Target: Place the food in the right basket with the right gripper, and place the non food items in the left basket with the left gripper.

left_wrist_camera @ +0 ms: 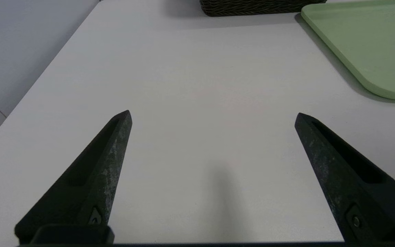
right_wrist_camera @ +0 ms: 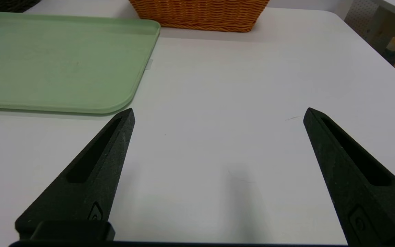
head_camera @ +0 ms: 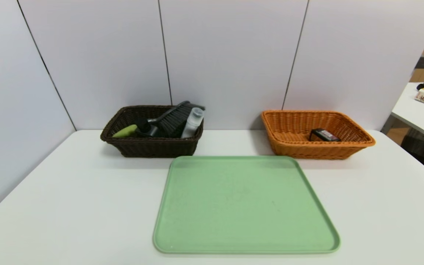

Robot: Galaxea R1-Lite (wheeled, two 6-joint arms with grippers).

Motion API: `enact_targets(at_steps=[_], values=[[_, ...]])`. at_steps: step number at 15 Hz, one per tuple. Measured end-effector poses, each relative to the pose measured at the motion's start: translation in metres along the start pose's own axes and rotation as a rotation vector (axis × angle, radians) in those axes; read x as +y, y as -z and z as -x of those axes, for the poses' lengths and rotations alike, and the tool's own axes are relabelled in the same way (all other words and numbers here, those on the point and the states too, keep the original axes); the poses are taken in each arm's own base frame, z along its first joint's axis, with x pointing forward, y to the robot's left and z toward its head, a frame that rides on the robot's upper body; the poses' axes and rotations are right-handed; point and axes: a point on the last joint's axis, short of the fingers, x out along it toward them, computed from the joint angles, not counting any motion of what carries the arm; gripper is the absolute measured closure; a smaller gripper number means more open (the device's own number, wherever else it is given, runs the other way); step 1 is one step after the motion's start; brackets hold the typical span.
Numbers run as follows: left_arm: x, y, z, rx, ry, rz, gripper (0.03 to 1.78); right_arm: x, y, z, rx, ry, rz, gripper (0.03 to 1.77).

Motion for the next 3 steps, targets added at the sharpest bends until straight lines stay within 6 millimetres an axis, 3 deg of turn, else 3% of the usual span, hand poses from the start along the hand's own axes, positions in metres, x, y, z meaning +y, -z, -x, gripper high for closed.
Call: enact_targets(at_steps=[3], values=[[0.0000,0.0000,0.0000,0.000,0.000,0.000,0.12,0.0000,0.0000,0.0000,-0.001,0.000,0.001,0.10]])
